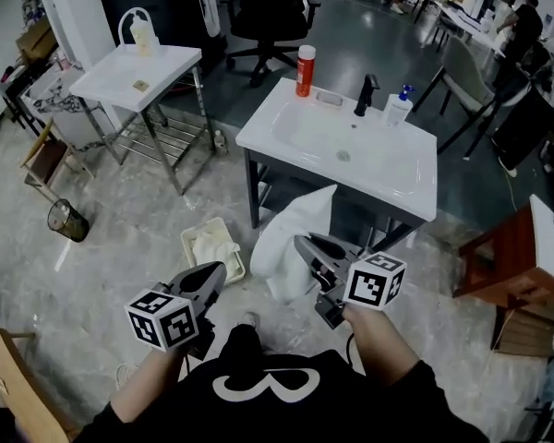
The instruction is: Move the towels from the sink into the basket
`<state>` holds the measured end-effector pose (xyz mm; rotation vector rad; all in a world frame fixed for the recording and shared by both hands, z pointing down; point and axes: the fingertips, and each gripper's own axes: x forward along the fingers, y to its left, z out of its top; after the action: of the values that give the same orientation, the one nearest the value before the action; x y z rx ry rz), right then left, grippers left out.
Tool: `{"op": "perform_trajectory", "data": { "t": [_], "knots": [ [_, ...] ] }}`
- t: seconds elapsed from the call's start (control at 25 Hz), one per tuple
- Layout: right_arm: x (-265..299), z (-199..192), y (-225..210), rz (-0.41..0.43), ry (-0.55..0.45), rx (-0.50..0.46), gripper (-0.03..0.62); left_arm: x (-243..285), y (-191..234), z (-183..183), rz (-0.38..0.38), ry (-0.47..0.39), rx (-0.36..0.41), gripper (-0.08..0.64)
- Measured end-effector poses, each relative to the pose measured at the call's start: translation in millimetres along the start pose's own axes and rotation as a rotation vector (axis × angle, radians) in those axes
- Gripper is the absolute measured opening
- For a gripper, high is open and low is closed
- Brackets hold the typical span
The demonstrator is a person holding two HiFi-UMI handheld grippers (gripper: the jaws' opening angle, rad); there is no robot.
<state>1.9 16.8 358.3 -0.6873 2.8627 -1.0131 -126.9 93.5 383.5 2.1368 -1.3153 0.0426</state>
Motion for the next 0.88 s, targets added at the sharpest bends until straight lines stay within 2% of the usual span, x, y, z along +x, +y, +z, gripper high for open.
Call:
{"op": "perform_trajectory", "data": {
  "t": [0.16,0.44,0.68,0.88],
  "knots": [
    [6.1,-20.5,2.1,0.007,0.041,0.017,0.025,-23.6,2.9,-11.3,0.046,-0.027,-0.015,0.006],
    [34.6,-57.7,19.5,0.074,0.117,0.052,0.023,-55.3,13.3,-27.0,0.114,-0.060,-0.039,0.006],
    [82.0,-90.8,53.5,0.146,0.219,0.006,0.024,-68.5,43.5,-36.2,0.168,-0.072,-0.074,0.006],
    [126.5,-109.0,60.4,0.145,0.269,-0.015,0.025,-77.8,75.9,-36.4,0.188,-0.073,-0.100,0.006]
  ]
}}
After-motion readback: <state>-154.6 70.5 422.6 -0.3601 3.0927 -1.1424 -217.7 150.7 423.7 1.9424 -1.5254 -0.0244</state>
